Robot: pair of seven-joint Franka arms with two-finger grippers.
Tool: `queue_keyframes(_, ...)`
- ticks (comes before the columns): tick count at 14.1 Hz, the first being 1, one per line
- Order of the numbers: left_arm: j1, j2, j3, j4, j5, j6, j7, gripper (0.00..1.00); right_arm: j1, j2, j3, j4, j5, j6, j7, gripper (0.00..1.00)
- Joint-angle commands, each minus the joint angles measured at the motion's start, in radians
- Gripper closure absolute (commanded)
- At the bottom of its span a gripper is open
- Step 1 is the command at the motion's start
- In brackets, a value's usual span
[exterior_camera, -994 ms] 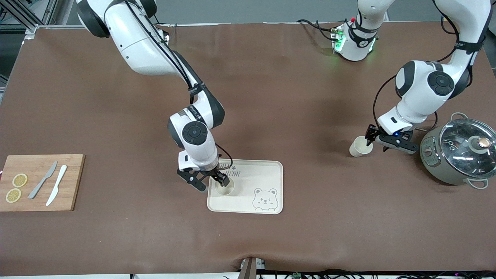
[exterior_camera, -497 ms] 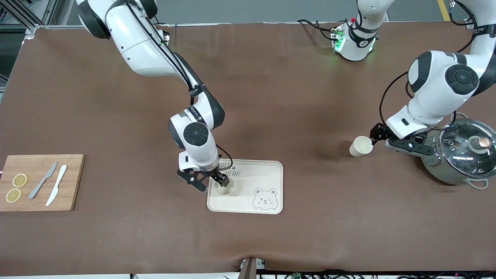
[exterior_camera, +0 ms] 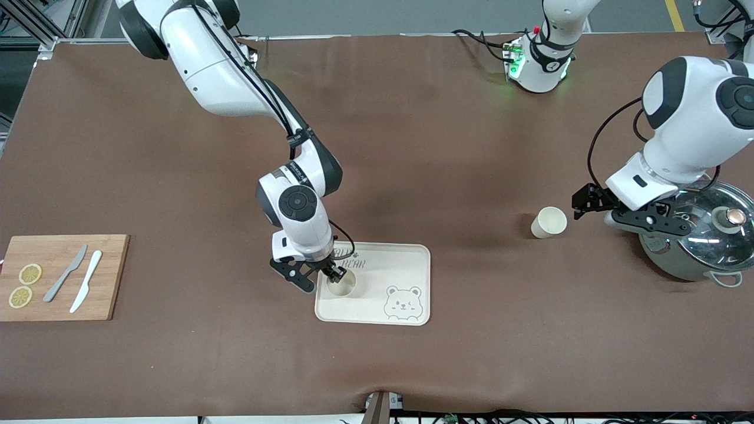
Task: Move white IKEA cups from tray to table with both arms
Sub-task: 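Close the right gripper on the cup while the left gripper rises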
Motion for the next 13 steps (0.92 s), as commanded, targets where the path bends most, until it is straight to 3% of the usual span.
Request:
queue_keyframes(1, 0.008, 0.001, -0.011, 0.062, -0.016, -0.061, -0.018, 0.00, 0.012, 0.011, -0.004, 0.028, -0.022, -0.009, 0.025, 0.69)
queue_keyframes(7, 0.011, 0.007, -0.006, 0.159, -0.011, -0.131, -0.045, 0.00, 0.019, 0.014, -0.004, 0.030, -0.024, -0.008, 0.025, 1.00)
queue_keyframes(11, -0.003, 0.009, 0.011, 0.159, -0.010, -0.132, -0.045, 0.00, 0.021, 0.014, -0.004, 0.030, -0.024, -0.008, 0.025, 1.00)
queue_keyframes(12, -0.056, 0.007, 0.059, 0.159, -0.010, -0.137, -0.045, 0.00, 0.025, 0.014, -0.004, 0.030, -0.024, -0.008, 0.027, 1.00)
queue_keyframes(13, -0.158, 0.001, 0.165, 0.162, -0.011, -0.146, -0.043, 0.00, 0.026, 0.014, -0.004, 0.030, -0.024, -0.008, 0.027, 1.00)
